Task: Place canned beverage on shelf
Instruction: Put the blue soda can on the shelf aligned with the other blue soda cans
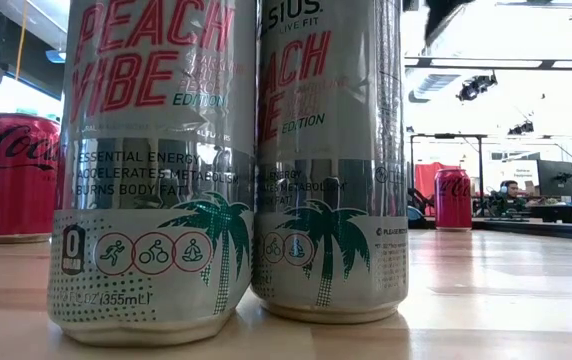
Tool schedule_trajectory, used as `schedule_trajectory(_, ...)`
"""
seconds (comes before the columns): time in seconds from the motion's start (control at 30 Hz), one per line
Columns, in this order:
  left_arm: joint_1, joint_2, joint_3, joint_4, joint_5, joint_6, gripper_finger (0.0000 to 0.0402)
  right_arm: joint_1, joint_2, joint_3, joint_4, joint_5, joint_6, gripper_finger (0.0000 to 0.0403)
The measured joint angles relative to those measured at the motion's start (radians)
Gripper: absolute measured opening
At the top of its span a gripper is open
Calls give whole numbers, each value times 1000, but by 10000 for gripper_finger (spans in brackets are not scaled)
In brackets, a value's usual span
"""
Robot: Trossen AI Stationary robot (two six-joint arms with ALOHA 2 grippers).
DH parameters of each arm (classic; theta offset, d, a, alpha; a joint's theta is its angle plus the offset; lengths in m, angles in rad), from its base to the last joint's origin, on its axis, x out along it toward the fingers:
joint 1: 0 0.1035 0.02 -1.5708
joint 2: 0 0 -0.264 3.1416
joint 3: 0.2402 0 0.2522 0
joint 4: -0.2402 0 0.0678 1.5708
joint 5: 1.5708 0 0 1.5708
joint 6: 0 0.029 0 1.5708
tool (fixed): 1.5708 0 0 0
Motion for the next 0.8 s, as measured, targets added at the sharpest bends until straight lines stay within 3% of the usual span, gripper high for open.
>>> schedule_trajectory(0.17, -29, -1, 0, -21, -34, -30, 349, 33, -214, -304, 0, -95, 234, 305)
schedule_trajectory(0.3, -52, 2, 0, -13, -86, -40, 349, 33, -326, -460, 5, -185, 304, 318)
schedule_trajectory(0.57, -57, 44, 0, 70, -189, -104, 349, -39, -447, -632, 10, -245, 355, 376)
schedule_trajectory(0.8, -66, 97, 0, 168, -197, -187, 349, -19, -455, -697, 33, -307, 341, 387)
